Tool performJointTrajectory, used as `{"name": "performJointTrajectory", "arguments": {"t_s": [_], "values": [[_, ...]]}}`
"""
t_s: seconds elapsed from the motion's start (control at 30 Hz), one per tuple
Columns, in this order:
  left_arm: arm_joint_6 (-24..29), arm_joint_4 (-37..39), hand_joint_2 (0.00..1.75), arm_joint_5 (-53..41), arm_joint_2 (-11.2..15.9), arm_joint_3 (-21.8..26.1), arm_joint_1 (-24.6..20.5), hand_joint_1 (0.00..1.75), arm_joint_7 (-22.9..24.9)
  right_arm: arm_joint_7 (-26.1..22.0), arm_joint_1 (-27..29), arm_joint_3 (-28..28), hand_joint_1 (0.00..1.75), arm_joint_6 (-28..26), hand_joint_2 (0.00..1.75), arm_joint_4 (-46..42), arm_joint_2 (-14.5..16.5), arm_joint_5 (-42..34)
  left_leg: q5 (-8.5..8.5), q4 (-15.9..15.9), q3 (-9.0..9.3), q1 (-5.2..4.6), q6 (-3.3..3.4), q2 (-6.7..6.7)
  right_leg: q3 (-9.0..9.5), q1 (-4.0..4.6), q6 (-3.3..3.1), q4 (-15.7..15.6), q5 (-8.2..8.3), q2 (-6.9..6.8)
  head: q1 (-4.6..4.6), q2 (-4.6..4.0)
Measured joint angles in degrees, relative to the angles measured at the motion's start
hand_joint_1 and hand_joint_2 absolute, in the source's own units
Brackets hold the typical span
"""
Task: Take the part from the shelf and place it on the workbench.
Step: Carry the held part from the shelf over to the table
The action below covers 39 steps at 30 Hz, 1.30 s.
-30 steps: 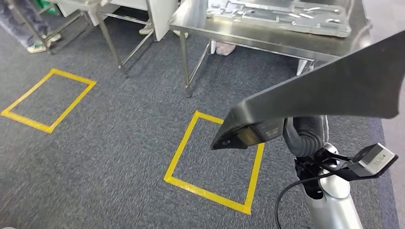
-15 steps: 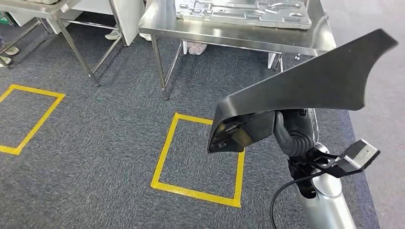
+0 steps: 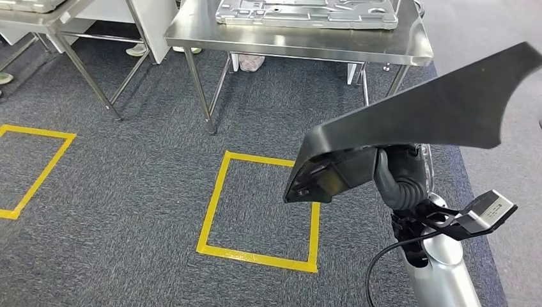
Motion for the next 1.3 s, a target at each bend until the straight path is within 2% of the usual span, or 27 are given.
{"name": "performJointTrajectory", "arguments": {"t_s": [0.1,0.13,0.17,0.2,0.27,0.3,0.37,0.47,0.5,0.53,0.6,0.63,0.67,0.7,0.77,0.8,0.83,0.9,0.97,1.0,1.03,1.07,1.13,1.17,1.2,1.27,1.3], "values": [[0.0,0.0,1.75,-0.4,0.0,0.0,0.0,0.00,-0.1,-0.1,0.3,0.0,1.75,0.0,1.75,0.0,0.0,0.0,-4.94,11.0,-5.39,0.08,-0.34,-0.13,0.22,0.17,-0.60,0.0,-0.14,0.08,-0.27,-0.01],[0.0,0.0,1.75,-0.5,0.0,0.0,0.1,0.00,-0.1,-0.1,0.4,0.0,1.75,0.0,1.75,0.0,0.0,0.0,-5.46,13.6,-6.86,0.08,-0.37,-0.13,0.25,0.26,-0.67,0.0,-0.24,0.17,-0.28,-0.01],[0.0,0.0,1.75,-0.5,0.0,0.0,0.1,0.00,-0.2,-0.1,0.5,0.0,1.75,0.0,1.75,0.0,0.0,0.0,-4.76,14.0,-7.30,0.08,-0.32,-0.14,0.31,0.32,-0.70,0.1,-0.34,0.27,-0.28,-0.01],[0.0,0.0,1.75,-0.6,0.0,0.0,0.1,0.00,-0.2,-0.1,0.6,0.0,1.75,0.0,1.75,0.0,0.0,0.0,-3.01,12.0,-6.57,0.08,-0.18,-0.15,0.43,0.36,-0.66,0.2,-0.47,0.40,-0.30,0.00],[0.0,0.0,1.75,-0.6,0.1,0.0,0.1,0.00,-0.2,-0.1,0.7,0.0,1.75,-0.1,1.75,0.0,0.0,0.0,1.08,4.3,-3.10,-0.02,0.34,-0.29,0.78,0.48,-0.41,0.3,-0.80,0.63,-0.32,0.00],[0.0,0.0,1.75,-0.6,0.1,0.0,0.1,0.00,-0.2,-0.1,0.7,0.0,1.75,-0.1,1.75,0.0,0.0,0.1,2.21,1.0,-1.55,-0.10,0.62,-0.39,0.85,0.58,-0.19,0.4,-0.96,0.73,-0.32,0.01],[0.0,0.0,1.75,-0.6,0.1,0.0,0.0,0.00,-0.3,-0.1,0.7,0.0,1.75,-0.1,1.75,0.0,0.0,0.2,2.45,-1.7,-0.31,-0.34,1.10,-0.56,0.80,0.72,0.35,0.5,-1.11,0.84,-0.32,0.00],[0.0,0.0,1.75,-0.6,0.0,0.0,0.0,0.00,-0.2,-0.2,0.7,0.0,1.75,-0.1,1.75,0.0,0.0,0.5,2.58,-2.3,0.01,-0.19,1.98,-0.49,0.63,0.53,1.30,1.1,-1.72,0.77,-0.29,0.00],[0.0,0.0,1.75,-0.6,0.0,0.0,0.0,0.00,-0.2,-0.2,0.6,0.0,1.75,-0.1,1.75,0.0,0.0,0.6,2.66,-2.6,0.20,-0.09,2.31,-0.45,-0.06,0.45,1.58,2.7,-2.69,0.70,-0.20,0.01],[0.0,0.0,1.75,-0.6,0.0,0.0,-0.1,0.00,-0.2,-0.2,0.5,0.0,1.75,-0.1,1.75,0.0,0.0,0.7,2.69,-2.8,0.38,-0.01,2.58,-0.41,-1.46,0.33,1.83,5.6,-4.18,0.63,-0.14,0.01],[0.0,0.0,1.75,-0.6,0.0,0.0,-0.1,0.00,-0.3,-0.2,0.5,0.1,1.75,-0.1,1.75,0.2,0.0,0.7,2.49,-2.8,0.47,-0.07,2.92,-0.39,-5.72,0.15,2.22,13.5,-7.30,0.57,-0.04,0.01],[0.0,0.0,1.75,-0.6,0.0,0.0,-0.1,0.00,-0.3,-0.2,0.6,0.1,1.75,-0.1,1.75,0.2,0.0,0.7,2.37,-2.7,0.54,-0.10,2.97,-0.40,-7.49,0.06,2.37,16.4,-7.88,0.55,-0.04,0.00],[0.0,0.0,1.75,-0.7,0.0,0.0,-0.1,0.00,-0.3,-0.2,0.6,0.1,1.75,-0.1,1.75,0.3,0.0,0.7,2.18,-2.7,0.68,-0.11,2.96,-0.41,-8.28,0.00,2.45,17.2,-7.28,0.52,-0.04,0.00],[0.0,0.0,1.75,-0.7,0.0,0.0,-0.1,0.00,-0.4,-0.2,0.6,0.1,1.75,-0.1,1.75,0.3,0.0,0.7,1.96,-2.7,0.93,-0.11,2.88,-0.42,-7.90,-0.05,2.46,15.7,-5.60,0.44,-0.04,0.01],[0.0,0.0,1.75,-0.8,0.0,0.0,0.0,0.00,-0.5,-0.2,0.5,0.0,1.75,-0.1,1.75,0.3,0.0,0.7,1.36,-2.7,1.68,-0.12,2.55,-0.44,-4.47,-0.08,2.19,7.9,-1.12,0.11,-0.03,0.00],[0.0,0.0,1.75,-0.9,0.0,0.0,-0.1,0.00,-0.5,-0.2,0.4,0.0,1.75,-0.1,1.75,0.3,0.0,0.7,1.04,-2.6,1.97,-0.22,2.26,-0.46,-2.76,0.05,1.91,4.3,0.14,-0.05,-0.03,0.00],[0.0,0.0,1.75,-0.9,0.0,0.0,-0.1,0.00,-0.6,-0.2,0.4,0.0,1.75,-0.1,1.75,0.3,0.0,0.7,0.78,-2.6,2.16,-0.32,1.93,-0.46,-1.64,0.19,1.59,1.9,0.63,-0.15,-0.06,-0.01],[0.0,0.0,1.75,-1.0,0.0,0.0,-0.2,0.00,-0.6,-0.1,0.3,0.0,1.75,-0.1,1.75,0.3,0.0,0.7,0.37,-2.7,2.37,-0.46,1.23,-0.39,-1.11,0.55,0.89,0.9,0.00,-0.05,-0.12,0.00],[0.0,0.0,1.75,-1.0,0.1,0.0,-0.3,0.00,-0.6,-0.1,0.3,0.0,1.75,-0.1,1.75,0.2,0.0,0.7,-0.19,-2.4,2.70,-0.38,0.57,-0.26,-0.52,0.43,0.17,0.6,-0.24,0.14,-0.18,0.01],[0.0,0.0,1.75,-1.0,0.1,0.0,-0.3,0.00,-0.6,-0.1,0.2,0.0,1.75,-0.1,1.75,0.2,0.0,0.7,-0.96,-1.0,2.30,-0.32,0.31,-0.25,-0.05,0.32,-0.22,0.3,-0.38,0.16,-0.36,0.01],[0.0,-0.1,1.75,-1.0,0.1,0.0,-0.3,0.00,-0.6,-0.1,0.2,0.0,1.75,-0.1,1.75,0.2,0.0,0.7,-2.21,1.7,1.09,-0.26,0.08,-0.27,0.46,0.21,-0.57,0.1,-0.54,0.16,-0.53,0.01],[0.0,0.0,1.75,-1.0,0.1,0.0,-0.3,0.00,-0.6,-0.1,0.1,0.0,1.75,-0.1,1.75,0.2,0.0,0.7,-3.78,5.6,-0.94,-0.19,-0.06,-0.31,0.84,0.23,-0.84,0.1,-0.79,0.14,-0.71,0.01],[0.0,0.0,1.75,-1.0,0.1,0.0,-0.2,0.00,-0.6,-0.1,0.2,0.0,1.75,-0.1,1.75,0.2,0.1,0.7,-6.08,13.6,-5.96,-0.18,-0.28,-0.33,1.41,0.36,-1.07,0.1,-1.36,0.23,-0.84,0.01],[0.0,0.0,1.75,-1.0,0.1,0.0,-0.1,0.00,-0.6,-0.1,0.3,0.0,1.75,-0.1,1.75,0.2,0.1,0.7,-5.73,15.3,-7.57,-0.18,-0.30,-0.34,1.77,0.40,-1.07,0.1,-1.70,0.33,-0.86,0.01],[0.0,0.0,1.75,-1.0,0.1,0.0,0.0,0.00,-0.6,-0.1,0.3,0.0,1.75,-0.1,1.75,0.2,0.1,0.8,-3.99,14.5,-8.00,-0.18,-0.23,-0.34,2.29,0.43,-1.00,0.1,-2.11,0.44,-0.88,0.01],[0.0,0.0,1.75,-1.0,0.1,0.0,0.1,0.00,-0.6,-0.1,0.4,0.0,1.75,-0.1,1.75,0.2,0.1,0.8,1.61,7.2,-5.88,-0.21,0.22,-0.37,3.57,0.44,-0.74,0.1,-3.12,0.56,-0.90,0.00],[0.0,0.0,1.75,-1.0,0.1,0.0,0.1,0.00,-0.6,-0.1,0.4,0.0,1.75,-0.1,1.75,0.2,0.2,0.8,3.60,3.4,-4.36,-0.33,0.53,-0.43,4.12,0.54,-0.52,0.1,-3.63,0.58,-0.87,-0.01]]}}
